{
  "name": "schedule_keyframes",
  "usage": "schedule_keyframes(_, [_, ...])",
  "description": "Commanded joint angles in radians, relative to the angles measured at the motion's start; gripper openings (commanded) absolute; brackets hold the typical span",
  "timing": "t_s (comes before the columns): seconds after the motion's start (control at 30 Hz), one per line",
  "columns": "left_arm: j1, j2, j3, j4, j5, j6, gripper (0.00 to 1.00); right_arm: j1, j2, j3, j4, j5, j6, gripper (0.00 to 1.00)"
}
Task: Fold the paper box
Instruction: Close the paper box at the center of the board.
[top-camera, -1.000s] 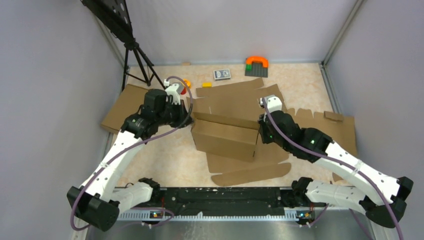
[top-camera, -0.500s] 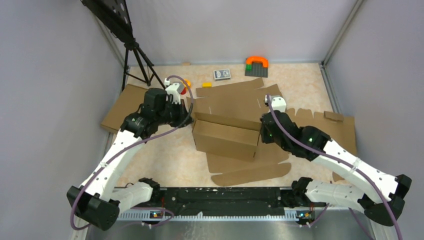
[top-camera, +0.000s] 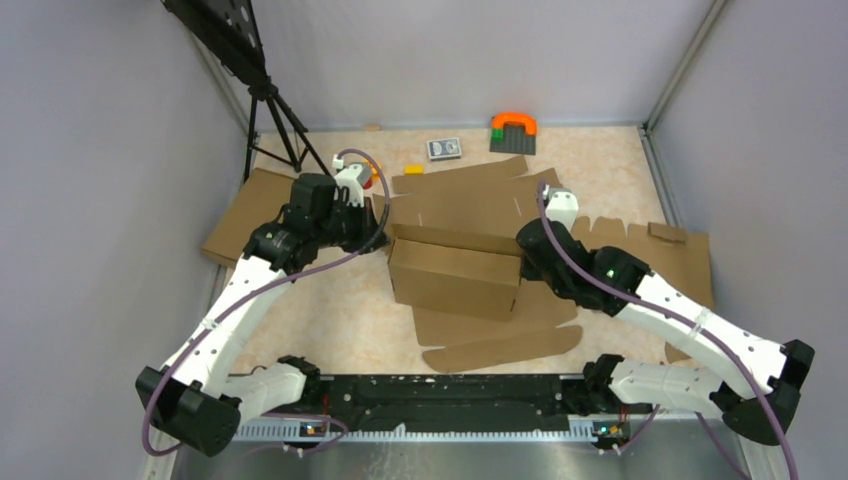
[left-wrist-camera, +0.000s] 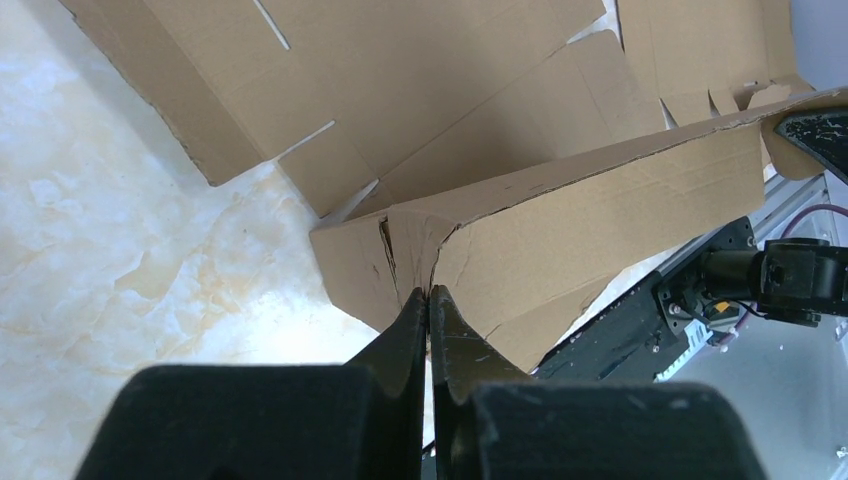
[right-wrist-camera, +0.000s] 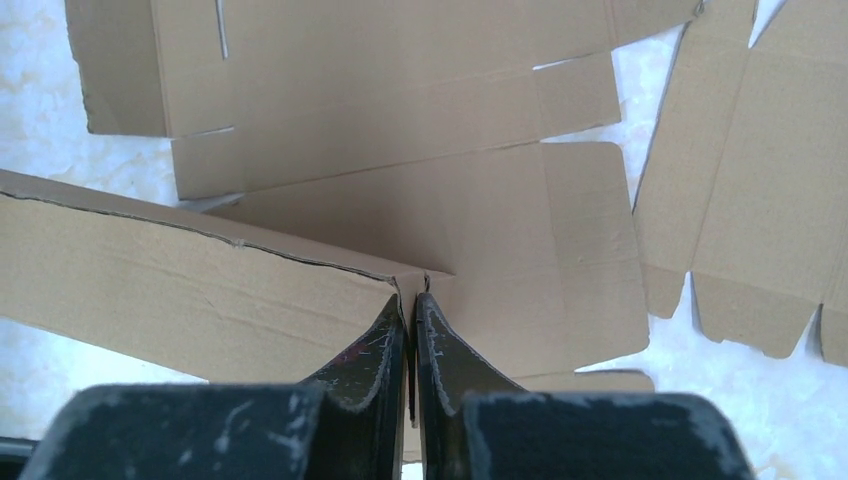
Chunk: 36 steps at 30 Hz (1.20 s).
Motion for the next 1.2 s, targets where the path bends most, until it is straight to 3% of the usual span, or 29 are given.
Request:
schedule_keyframes(0.0, [-0.005,-0.014,0.0,0.01,0.01,-0.01,0.0,-0.006,-0.028,0.0,0.033,0.041,0.082,0.04])
schedule_keyframes(0.53, [-0.008,-0.027,-0.021,0.046,-0.008,-0.038,0.0,0.039,0.003,-0.022,0.017,0.167,0.236,0.02])
schedule_keyframes(1.17, [-0.02,-0.051,-0.06,0.083,-0.03,-0.061,0.0,0.103,0.017,-0.073,0.008,0.256,0.292,0.0])
